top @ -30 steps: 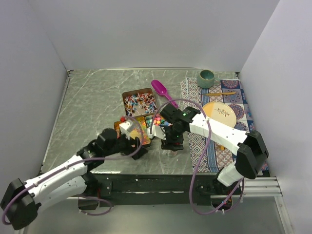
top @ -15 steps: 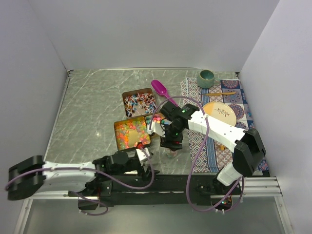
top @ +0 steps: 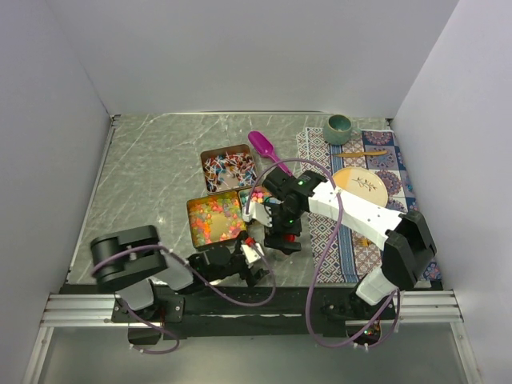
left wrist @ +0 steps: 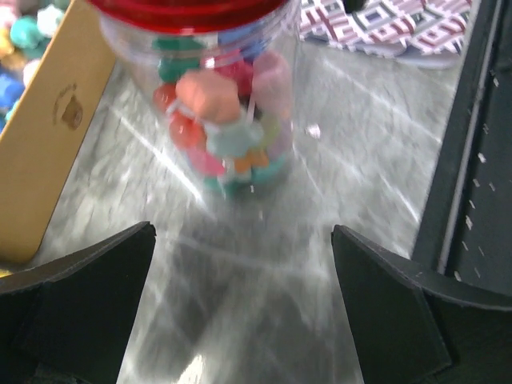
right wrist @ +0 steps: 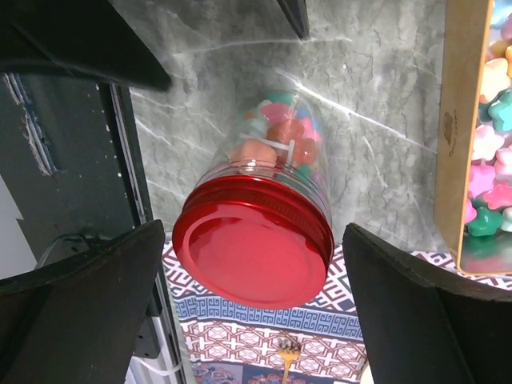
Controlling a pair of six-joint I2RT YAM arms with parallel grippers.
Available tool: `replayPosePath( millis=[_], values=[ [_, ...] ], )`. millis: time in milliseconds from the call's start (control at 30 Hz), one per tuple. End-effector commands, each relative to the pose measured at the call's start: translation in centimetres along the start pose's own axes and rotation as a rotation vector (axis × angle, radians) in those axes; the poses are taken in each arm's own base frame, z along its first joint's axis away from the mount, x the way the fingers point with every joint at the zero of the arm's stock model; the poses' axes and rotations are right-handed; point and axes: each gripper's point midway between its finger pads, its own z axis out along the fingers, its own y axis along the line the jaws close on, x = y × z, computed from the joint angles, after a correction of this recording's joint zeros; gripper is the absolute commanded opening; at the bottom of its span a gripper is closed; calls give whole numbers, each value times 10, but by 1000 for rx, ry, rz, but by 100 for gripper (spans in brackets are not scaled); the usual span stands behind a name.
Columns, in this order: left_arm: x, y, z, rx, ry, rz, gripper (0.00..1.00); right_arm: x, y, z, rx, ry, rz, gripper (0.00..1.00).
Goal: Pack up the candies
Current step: Move the packing bottle to the center of the board, then screw the bottle lid onto the packing bottle.
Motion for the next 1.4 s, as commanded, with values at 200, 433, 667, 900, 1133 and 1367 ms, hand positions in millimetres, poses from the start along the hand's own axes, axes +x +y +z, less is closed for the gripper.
replayPosePath(
  millis=[200,433,667,900,1133,1367],
  values=[
    [-35,-8,45,2,-220,-23,97,18,2,-22,29,-55,61,100],
    [-4,-8,71,-32,-209,-27,97,44,7,-52,85,-75,88,100],
    [6,-13,74,-8,-190,-23,91,58,15,-71,187,-177,-53,100],
    [17,-25,70,53,-139,-8,54,12,4,-56,195,-427,-192,100],
    [25,-31,70,85,-103,-17,18,-11,-5,-47,133,-439,-403,100],
    [30,-31,72,83,-87,-14,18,-4,17,-26,38,-380,-528,100]
  ],
)
